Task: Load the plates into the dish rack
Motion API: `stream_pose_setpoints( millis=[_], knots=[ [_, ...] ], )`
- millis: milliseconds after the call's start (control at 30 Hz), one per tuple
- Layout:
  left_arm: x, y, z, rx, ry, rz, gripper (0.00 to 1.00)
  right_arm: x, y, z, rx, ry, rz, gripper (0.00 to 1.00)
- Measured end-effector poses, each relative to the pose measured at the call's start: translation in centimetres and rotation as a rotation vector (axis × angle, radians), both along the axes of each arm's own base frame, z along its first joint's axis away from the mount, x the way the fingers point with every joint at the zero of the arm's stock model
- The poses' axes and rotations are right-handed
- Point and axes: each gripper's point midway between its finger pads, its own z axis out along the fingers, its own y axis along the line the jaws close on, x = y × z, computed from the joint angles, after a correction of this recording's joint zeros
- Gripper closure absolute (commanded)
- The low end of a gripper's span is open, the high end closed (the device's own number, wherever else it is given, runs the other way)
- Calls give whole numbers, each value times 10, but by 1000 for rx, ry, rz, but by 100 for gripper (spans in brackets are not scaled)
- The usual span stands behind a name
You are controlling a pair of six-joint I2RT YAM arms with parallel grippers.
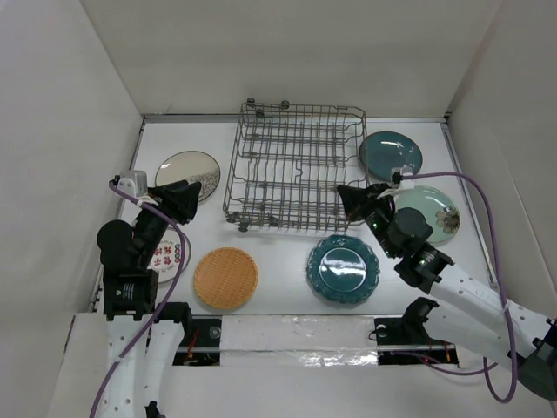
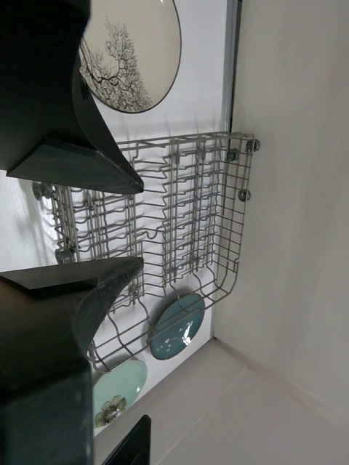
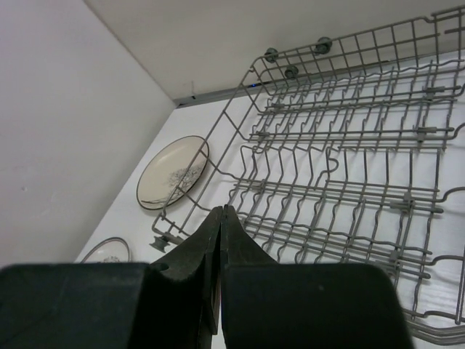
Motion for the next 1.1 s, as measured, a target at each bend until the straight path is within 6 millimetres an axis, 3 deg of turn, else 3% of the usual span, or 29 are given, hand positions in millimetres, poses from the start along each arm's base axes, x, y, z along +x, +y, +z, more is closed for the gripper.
stream_pose_setpoints(
  millis=[167,267,433,500,600,767,867,900,933,1100],
  knots=[
    [-4,-2,1,2,-8,-10,62,14,-15,3,2,25,-74,100],
    [-7,-5,3,3,-16,-24,69,30,-29,8,24,34,-139,100],
    [-12,-10,5,7,-29,-46,100,78,-62,17,40,71,-288,77],
    [-14,-12,7,11,-39,-55,100,103,-87,20,41,83,-374,64],
    [-18,-13,10,10,-54,-57,100,131,-134,15,47,103,-508,57],
    [-26,-14,14,5,-73,-50,100,156,-223,-20,86,187,-716,43],
    [-27,-13,12,6,-66,-37,84,168,-273,-48,122,257,-808,38],
    [-27,-13,10,8,-61,-33,74,172,-285,-58,130,281,-825,37],
    [-27,-12,9,9,-57,-31,71,177,-296,-69,138,310,-840,37],
    [-31,-13,7,12,-53,-30,66,200,-330,-127,167,460,-850,35]
  ],
)
